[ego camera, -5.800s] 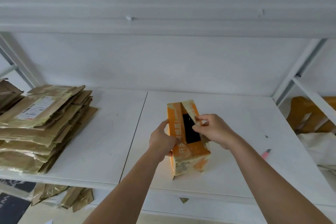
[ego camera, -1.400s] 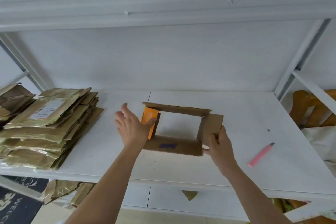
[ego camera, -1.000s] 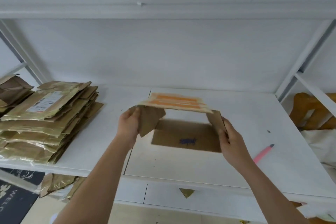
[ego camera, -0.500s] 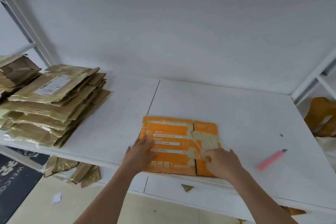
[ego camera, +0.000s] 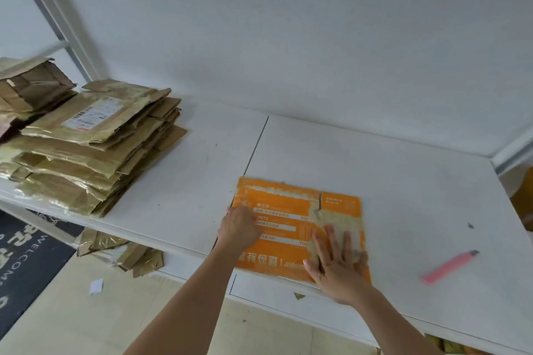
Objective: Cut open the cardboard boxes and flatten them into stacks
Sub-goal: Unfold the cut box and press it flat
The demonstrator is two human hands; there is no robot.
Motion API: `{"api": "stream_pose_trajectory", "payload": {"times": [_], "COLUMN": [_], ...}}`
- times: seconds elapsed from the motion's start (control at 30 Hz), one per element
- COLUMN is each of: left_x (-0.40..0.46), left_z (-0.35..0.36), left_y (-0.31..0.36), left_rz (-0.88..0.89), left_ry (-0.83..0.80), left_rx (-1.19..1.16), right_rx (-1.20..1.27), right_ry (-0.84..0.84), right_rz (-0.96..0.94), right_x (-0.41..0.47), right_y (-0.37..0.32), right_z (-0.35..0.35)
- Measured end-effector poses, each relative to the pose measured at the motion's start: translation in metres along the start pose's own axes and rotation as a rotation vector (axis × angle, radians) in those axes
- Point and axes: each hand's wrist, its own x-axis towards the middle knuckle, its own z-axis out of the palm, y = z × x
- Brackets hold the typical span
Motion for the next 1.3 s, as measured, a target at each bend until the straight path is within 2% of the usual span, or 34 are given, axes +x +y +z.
{"api": "stream_pose_trajectory", "payload": {"times": [0.1,0.23,0.33,0.47,0.53,0.67,0.73,0.8,0.9,0.97,1.03,1.13,1.23,1.3], "left_x": [0.009,0.004,-0.013,-0.043,-0.056,-0.071,-0.076,-0.080,-0.086,-0.090,-0.091,-0.086,-0.074,-0.067], "left_z": [-0.008,-0.030,-0.043,-0.062,-0.073,-0.096,-0.107,-0.118,-0.130,-0.133,-0.135,-0.146,-0.177,-0.209], "left_y": [0.006,0.009,0.007,0.004,0.008,0.011,0.006,-0.003,-0.014,-0.022,-0.032,-0.057,-0.096,-0.129], "left_rz": [-0.135,-0.338,-0.269,-0.215,-0.220,-0.287,-0.339,-0.372,-0.378,-0.362,-0.322,-0.231,-0.223,-0.214], "left_ry": [0.101,0.243,0.168,0.025,0.029,0.190,0.256,0.285,0.272,0.231,0.159,0.020,-0.013,0.033], "left_rx": [-0.082,-0.337,-0.410,-0.675,-0.752,-0.964,-1.129,-1.271,-1.449,-1.535,-1.557,-1.543,-1.511,-1.500], "right_rx": [-0.006,0.008,0.023,0.106,0.184,0.512,0.763,0.998,1.350,1.486,1.469,1.373,1.296,1.280], "right_ry": [0.051,0.165,0.238,0.291,0.327,0.523,0.520,0.465,0.294,0.239,0.367,0.626,0.729,0.771], "right_rz": [-0.022,-0.082,-0.119,-0.141,-0.111,0.056,0.083,-0.003,-0.234,-0.366,-0.397,-0.287,-0.285,-0.292], "right_x": [-0.003,-0.005,-0.008,-0.016,-0.019,-0.027,-0.036,-0.046,-0.063,-0.070,-0.074,-0.064,-0.050,-0.043], "right_y": [0.002,0.007,0.016,0.016,0.006,-0.035,-0.059,-0.084,-0.124,-0.150,-0.174,-0.203,-0.238,-0.273], "right_z": [0.001,0.012,0.018,0.017,0.010,-0.017,-0.033,-0.045,-0.059,-0.066,-0.070,-0.076,-0.082,-0.086]}}
